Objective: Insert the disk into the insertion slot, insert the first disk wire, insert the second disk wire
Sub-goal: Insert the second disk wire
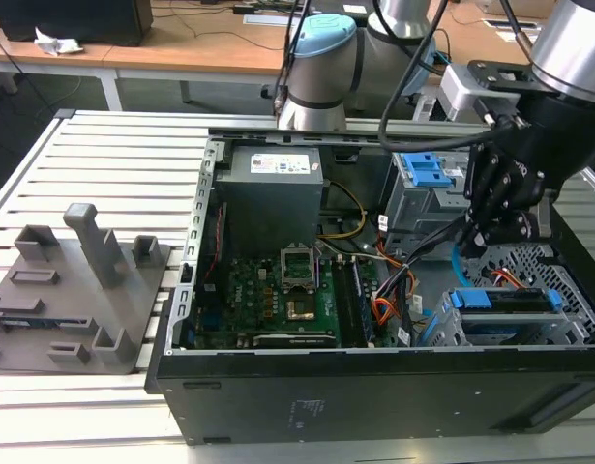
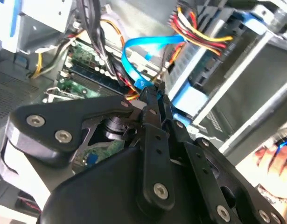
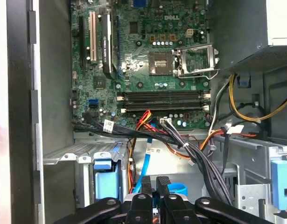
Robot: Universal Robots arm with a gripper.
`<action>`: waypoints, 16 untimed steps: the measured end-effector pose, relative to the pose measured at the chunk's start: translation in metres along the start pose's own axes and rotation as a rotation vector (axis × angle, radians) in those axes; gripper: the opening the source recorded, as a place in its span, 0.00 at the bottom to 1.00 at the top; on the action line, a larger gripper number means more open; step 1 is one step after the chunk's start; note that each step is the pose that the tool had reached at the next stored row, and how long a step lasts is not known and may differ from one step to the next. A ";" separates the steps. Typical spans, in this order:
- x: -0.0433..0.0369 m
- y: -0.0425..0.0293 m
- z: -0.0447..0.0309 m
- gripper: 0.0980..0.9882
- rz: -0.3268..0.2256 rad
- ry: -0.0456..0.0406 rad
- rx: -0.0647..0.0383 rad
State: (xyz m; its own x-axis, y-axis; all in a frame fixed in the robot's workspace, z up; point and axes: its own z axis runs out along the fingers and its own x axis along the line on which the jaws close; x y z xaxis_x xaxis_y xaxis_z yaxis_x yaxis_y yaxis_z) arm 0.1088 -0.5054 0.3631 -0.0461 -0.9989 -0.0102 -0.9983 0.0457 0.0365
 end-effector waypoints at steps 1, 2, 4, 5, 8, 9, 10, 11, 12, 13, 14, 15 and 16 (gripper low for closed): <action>0.0089 -0.0006 0.0008 0.07 0.000 -0.0022 0.000; 0.0172 -0.0012 0.0013 0.07 0.000 -0.0025 -0.001; 0.0269 -0.0031 0.0024 0.07 0.000 -0.0029 -0.002; 0.0303 -0.0048 0.0031 0.07 0.000 -0.0029 -0.004; 0.0328 -0.0152 0.0076 0.07 0.000 -0.0026 -0.010; 0.0327 -0.0175 0.0089 0.07 0.000 -0.0026 -0.011; 0.0326 -0.0209 0.0100 0.07 0.000 -0.0026 -0.012; 0.0324 -0.0243 0.0108 0.07 0.000 -0.0024 -0.013; 0.0323 -0.0265 0.0111 0.07 0.000 -0.0025 -0.013; 0.0323 -0.0282 0.0114 0.07 0.000 -0.0026 -0.014; 0.0321 -0.0307 0.0121 0.07 0.000 -0.0026 -0.014; 0.0320 -0.0329 0.0128 0.07 0.000 -0.0026 -0.015; 0.0320 -0.0342 0.0131 0.07 0.000 -0.0025 -0.015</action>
State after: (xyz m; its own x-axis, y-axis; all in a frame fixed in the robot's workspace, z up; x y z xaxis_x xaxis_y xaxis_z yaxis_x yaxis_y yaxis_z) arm 0.1409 -0.5388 0.3484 -0.0464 -0.9988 -0.0126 -0.9976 0.0457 0.0517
